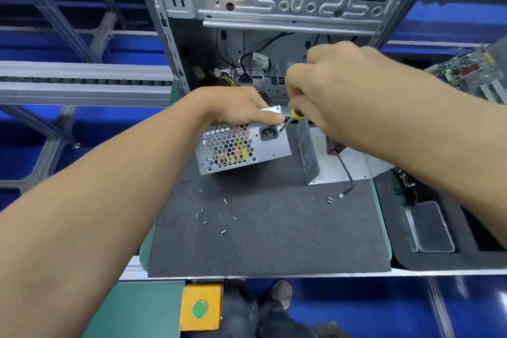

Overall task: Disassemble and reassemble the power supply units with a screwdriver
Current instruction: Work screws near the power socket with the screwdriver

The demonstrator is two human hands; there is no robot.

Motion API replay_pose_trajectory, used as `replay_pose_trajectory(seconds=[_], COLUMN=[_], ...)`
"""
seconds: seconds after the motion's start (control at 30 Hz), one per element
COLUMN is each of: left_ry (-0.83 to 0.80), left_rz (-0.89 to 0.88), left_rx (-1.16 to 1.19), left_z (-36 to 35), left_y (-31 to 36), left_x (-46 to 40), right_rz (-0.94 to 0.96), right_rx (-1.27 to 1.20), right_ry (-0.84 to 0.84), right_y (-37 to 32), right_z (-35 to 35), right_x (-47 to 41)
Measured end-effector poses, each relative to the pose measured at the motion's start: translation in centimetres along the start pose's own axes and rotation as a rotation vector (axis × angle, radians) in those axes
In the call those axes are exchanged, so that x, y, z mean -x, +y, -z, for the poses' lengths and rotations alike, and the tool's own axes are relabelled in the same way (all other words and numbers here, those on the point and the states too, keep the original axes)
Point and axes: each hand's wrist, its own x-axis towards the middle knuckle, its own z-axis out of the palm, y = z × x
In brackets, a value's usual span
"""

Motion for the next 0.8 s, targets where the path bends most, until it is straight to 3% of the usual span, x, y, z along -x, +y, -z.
replay_pose_trajectory(seconds=[0.1, 0.23, 0.4, 0.6, 0.8], left_ry=[-0.002, -0.013, -0.044, -0.061, -0.064], left_rz=[0.022, 0.003, 0.009, -0.005, 0.027], left_rx=[0.01, 0.037, 0.052, 0.121, 0.084], left_z=[0.1, 0.5, 0.4, 0.3, 0.3], left_y=[0.0, -0.1, 0.0, -0.3, -0.3], left_x=[-0.3, -0.3, -0.5, -0.6, -0.7], right_rz=[-0.065, -0.007, -0.075, 0.036, -0.044], right_rx=[0.057, -0.184, 0.008, -0.297, -0.025], right_ry=[-0.046, -0.098, 0.009, -0.07, -0.05], right_y=[0.0, 1.3, 1.2, 1.5, 1.4], right_z=[-0.1, 0.1, 0.1, 0.5, 0.7], right_x=[0.3, -0.1, -0.5, -0.8, -1.2])
